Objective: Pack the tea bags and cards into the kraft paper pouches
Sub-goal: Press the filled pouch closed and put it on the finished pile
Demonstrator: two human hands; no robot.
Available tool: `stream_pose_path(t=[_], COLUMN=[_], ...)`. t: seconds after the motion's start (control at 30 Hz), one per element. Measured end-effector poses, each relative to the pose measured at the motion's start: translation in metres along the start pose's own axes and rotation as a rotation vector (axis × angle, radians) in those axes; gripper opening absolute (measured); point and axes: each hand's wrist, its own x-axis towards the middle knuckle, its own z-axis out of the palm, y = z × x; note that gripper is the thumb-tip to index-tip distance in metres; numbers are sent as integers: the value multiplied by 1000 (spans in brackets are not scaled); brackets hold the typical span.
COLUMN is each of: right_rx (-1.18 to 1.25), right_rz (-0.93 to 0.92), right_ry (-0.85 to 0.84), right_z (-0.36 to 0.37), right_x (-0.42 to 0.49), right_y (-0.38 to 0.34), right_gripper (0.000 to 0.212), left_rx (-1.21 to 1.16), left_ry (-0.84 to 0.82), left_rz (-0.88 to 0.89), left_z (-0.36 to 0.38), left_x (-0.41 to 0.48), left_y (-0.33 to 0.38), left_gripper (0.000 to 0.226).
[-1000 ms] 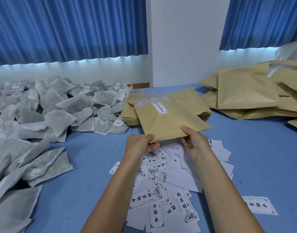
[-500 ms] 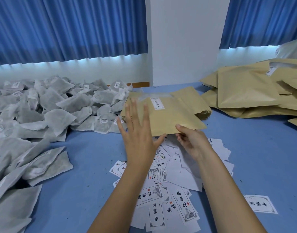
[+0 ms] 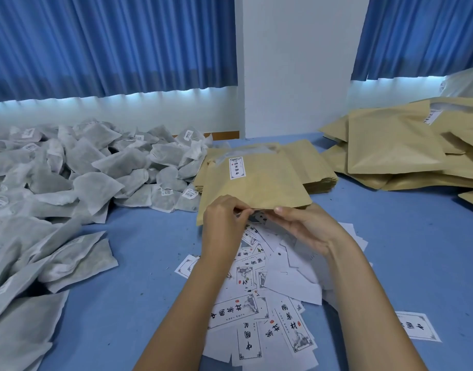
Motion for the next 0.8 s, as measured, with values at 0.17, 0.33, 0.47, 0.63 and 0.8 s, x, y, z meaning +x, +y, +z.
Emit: stream_pose_path(t=[0.17,0.33,0.47,0.63,0.8], right_rx=[-24,-29,-22,-35,-52], right_rz=[-20,-26,-28,-22,-20], right_ry=[-12,-26,-27,-22,-8], right_z=[-1,-3,-3,-3,-4], right_x=[-1,-3,-4,-4,-5], right_y=[-3,-4,-5,-6,-8], right_gripper=[34,33,40,39,35], left_rx=[-207,-287,-286,-291,-316], left_ry=[-56,-100,-97,-99,-101], left_rz=[-218,-301,-311,-296,-291], left_z=[-5,-6,-6,-5,-5], left_x=[5,6,7,6,6], left_y=[-5,-6,-7,-9,-11], left_gripper=[13,20,14,12,13])
